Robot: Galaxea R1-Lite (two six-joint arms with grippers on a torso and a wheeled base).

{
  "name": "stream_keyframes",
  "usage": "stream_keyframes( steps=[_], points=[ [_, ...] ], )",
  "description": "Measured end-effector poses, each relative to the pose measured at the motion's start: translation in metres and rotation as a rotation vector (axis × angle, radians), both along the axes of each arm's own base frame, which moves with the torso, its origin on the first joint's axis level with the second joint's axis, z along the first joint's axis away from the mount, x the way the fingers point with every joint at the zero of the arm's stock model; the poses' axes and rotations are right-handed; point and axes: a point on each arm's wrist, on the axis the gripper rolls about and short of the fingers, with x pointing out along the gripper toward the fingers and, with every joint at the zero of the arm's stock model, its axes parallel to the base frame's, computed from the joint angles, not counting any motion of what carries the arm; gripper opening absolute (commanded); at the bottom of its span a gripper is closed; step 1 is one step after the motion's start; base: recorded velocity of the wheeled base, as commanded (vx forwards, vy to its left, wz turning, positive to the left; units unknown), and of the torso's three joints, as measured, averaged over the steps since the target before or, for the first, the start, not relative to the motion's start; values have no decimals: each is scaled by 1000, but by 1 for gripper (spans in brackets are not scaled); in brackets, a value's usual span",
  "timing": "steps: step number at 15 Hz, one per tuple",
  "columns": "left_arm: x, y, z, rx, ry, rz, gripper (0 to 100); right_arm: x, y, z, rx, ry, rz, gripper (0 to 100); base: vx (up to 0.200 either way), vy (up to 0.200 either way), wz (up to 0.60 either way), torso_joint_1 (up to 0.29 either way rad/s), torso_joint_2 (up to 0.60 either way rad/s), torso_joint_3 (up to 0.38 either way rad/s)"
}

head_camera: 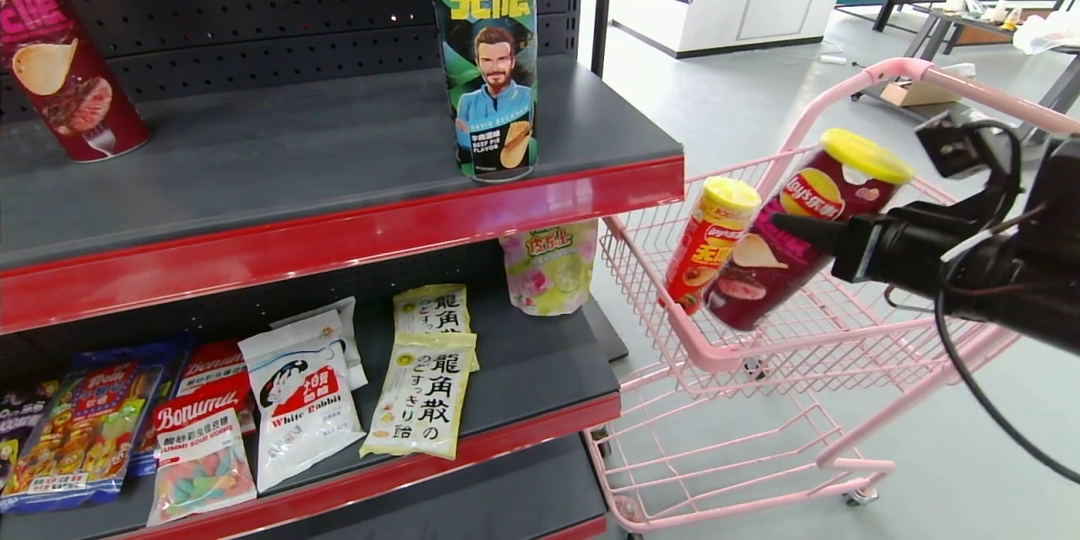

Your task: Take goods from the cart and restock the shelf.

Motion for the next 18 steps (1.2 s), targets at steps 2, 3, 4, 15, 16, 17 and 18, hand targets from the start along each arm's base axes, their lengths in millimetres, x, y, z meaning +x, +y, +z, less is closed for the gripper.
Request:
stream_keyframes(
  steps=[2, 3, 4, 15, 16, 17, 18],
  points=[
    [0, 0, 0, 0, 0, -1, 100, -21, -5, 36, -20, -34, 0, 0, 0, 0, 0, 0, 0, 0],
    [0, 0, 0, 0, 0, -1, 100, -32, -9, 47, -38, -48, -12, 0, 0, 0, 0, 0, 0, 0],
    [0, 0, 0, 0, -1, -1, 100, -50, -14, 53, -82, -30, -37, 0, 0, 0, 0, 0, 0, 0],
    [0, 0, 1, 20, 0, -9, 100, -199, -45, 42, -204, 32, -61, 0, 0, 0, 0, 0, 0, 0],
    [0, 0, 1, 21, 0, -9, 100, -200, -44, 44, -209, 16, -21, 0, 0, 0, 0, 0, 0, 0],
    [0, 0, 0, 21, -1, -9, 100, -201, -42, 45, -222, 3, 20, 0, 0, 0, 0, 0, 0, 0],
    [0, 0, 0, 21, -1, -9, 100, -201, -41, 45, -233, -5, 58, 0, 0, 0, 0, 17, -85, -66]
  ],
)
